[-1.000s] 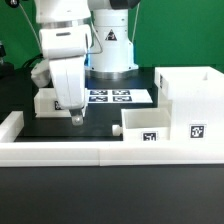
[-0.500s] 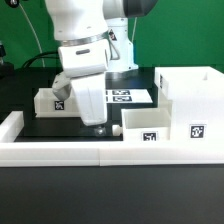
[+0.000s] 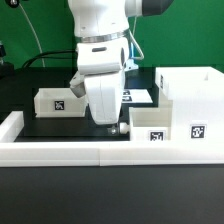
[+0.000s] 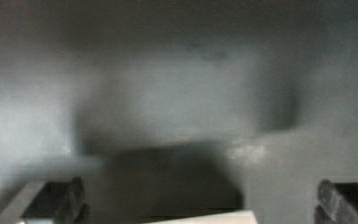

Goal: Assemble drawer

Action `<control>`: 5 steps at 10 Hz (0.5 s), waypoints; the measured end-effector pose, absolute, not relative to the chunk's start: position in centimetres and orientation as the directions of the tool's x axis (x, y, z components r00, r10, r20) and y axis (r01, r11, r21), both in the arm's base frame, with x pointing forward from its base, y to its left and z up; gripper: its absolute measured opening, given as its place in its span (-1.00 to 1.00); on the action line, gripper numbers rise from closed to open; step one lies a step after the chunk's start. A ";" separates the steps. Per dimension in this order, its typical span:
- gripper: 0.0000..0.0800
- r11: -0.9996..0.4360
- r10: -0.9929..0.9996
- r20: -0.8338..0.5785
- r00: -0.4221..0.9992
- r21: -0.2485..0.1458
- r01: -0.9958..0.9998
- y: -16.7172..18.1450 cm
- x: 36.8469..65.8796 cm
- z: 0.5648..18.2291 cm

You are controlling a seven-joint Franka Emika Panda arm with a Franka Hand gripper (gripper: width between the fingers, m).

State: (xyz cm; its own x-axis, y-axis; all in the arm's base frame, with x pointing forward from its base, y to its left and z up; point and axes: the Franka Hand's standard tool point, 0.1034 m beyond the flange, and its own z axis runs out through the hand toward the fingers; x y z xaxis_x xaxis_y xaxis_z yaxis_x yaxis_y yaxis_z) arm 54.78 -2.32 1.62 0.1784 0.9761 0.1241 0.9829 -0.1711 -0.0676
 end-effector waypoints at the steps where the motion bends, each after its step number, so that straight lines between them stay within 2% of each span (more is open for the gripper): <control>1: 0.62 -0.191 0.972 0.121 0.199 -0.071 0.979 -2.2 54.8 1.6; 3: 0.62 -0.196 0.972 0.121 0.203 -0.072 0.978 -2.3 54.8 1.6; 5: 0.62 -0.143 0.981 0.118 0.154 -0.097 0.985 -3.9 54.3 1.8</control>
Offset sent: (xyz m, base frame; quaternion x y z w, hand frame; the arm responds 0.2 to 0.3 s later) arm -0.0024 -0.0066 0.0067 0.0024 -0.0123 -0.0067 0.9999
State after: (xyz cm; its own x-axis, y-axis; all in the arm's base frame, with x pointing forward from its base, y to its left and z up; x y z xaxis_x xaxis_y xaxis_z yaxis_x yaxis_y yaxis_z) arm 54.28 -3.93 1.78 0.1536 0.9811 0.1177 0.9850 -0.1426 -0.0971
